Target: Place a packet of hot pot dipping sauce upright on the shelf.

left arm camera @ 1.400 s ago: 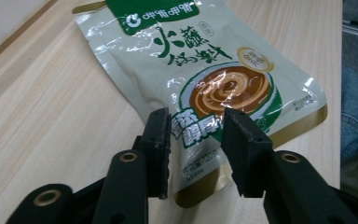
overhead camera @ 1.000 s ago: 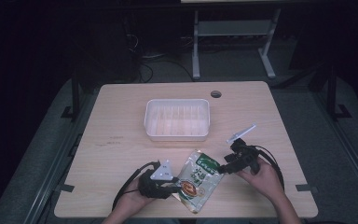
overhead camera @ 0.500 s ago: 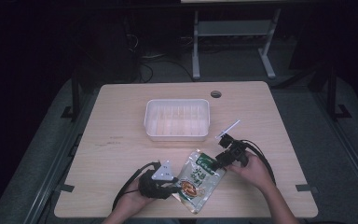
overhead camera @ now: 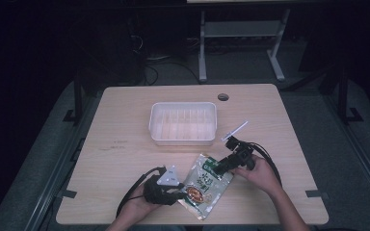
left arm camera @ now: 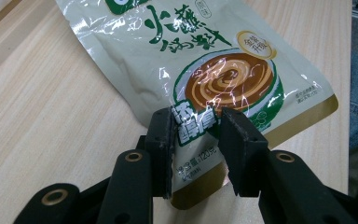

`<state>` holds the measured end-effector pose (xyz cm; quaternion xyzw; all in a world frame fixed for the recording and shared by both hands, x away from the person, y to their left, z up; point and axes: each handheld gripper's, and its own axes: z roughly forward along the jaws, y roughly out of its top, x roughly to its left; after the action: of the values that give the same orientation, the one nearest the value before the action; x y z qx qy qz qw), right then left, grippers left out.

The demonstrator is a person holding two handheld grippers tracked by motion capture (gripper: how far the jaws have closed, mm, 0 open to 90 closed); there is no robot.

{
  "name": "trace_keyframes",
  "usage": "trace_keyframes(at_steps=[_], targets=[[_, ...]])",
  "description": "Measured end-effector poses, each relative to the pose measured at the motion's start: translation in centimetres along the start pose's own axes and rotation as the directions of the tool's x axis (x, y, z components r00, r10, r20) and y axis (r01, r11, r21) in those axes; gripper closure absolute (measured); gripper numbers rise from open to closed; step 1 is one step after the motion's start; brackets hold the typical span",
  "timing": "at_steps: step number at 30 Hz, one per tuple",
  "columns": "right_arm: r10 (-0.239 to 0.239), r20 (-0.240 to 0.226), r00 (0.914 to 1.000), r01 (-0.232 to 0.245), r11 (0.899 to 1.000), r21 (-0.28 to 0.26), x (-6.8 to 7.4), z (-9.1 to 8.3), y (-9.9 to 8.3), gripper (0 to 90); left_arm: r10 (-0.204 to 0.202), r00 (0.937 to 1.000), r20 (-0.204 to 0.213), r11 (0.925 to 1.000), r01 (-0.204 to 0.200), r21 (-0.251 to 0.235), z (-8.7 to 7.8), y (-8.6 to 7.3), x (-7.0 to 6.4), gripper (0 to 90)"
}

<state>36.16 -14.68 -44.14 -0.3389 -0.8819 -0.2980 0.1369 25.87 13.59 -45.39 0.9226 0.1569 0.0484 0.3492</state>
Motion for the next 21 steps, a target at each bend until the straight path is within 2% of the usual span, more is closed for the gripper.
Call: trace_keyframes(at_steps=[3,4,8,9,12,15,16,21], targets=[[0.01,-0.022,0.9997,-0.009,1.0,0.012,0.2,-0.4,0.2,54.1,-0.001,1.0,0.001,1.0,0.001,0.001,0.0,0.0,0.0,64.9],[-0.011,-0.045,0.9989,0.012,1.0,0.013,0.5,-0.7,0.4,56.0,0.0,1.0,0.002,1.0,0.0,0.001,0.0,0.0,0.1,64.8],[-0.013,-0.058,0.9982,0.015,0.999,0.032,0.8,-0.5,0.8,59.1,-0.002,1.0,0.0,1.0,0.002,0.004,0.0,0.0,0.1,64.7],[0.001,-0.08,0.9968,0.004,0.998,0.063,0.8,-0.1,1.1,62.2,-0.004,1.0,-0.001,1.0,0.004,0.002,0.0,-0.1,0.0,64.8],[0.007,-0.099,0.9951,0.004,0.994,0.11,0.8,0.7,1.6,63.6,-0.005,1.0,0.001,1.0,0.005,0.002,0.1,0.0,0.1,64.8],[0.02,-0.111,0.9936,-0.005,0.99,0.14,0.8,1.4,1.9,65.6,-0.004,1.0,-0.001,1.0,0.004,0.001,0.1,0.0,0.0,64.7],[0.019,-0.117,0.993,0.001,0.986,0.164,0.9,2.0,2.3,69.7,-0.003,1.0,-0.002,1.0,0.003,0.004,0.1,0.0,0.0,64.7],[0.005,-0.133,0.991,0.018,0.986,0.167,1.2,2.0,2.7,84.4,0.004,1.0,-0.008,1.0,-0.004,0.007,0.0,0.0,0.0,64.4]])
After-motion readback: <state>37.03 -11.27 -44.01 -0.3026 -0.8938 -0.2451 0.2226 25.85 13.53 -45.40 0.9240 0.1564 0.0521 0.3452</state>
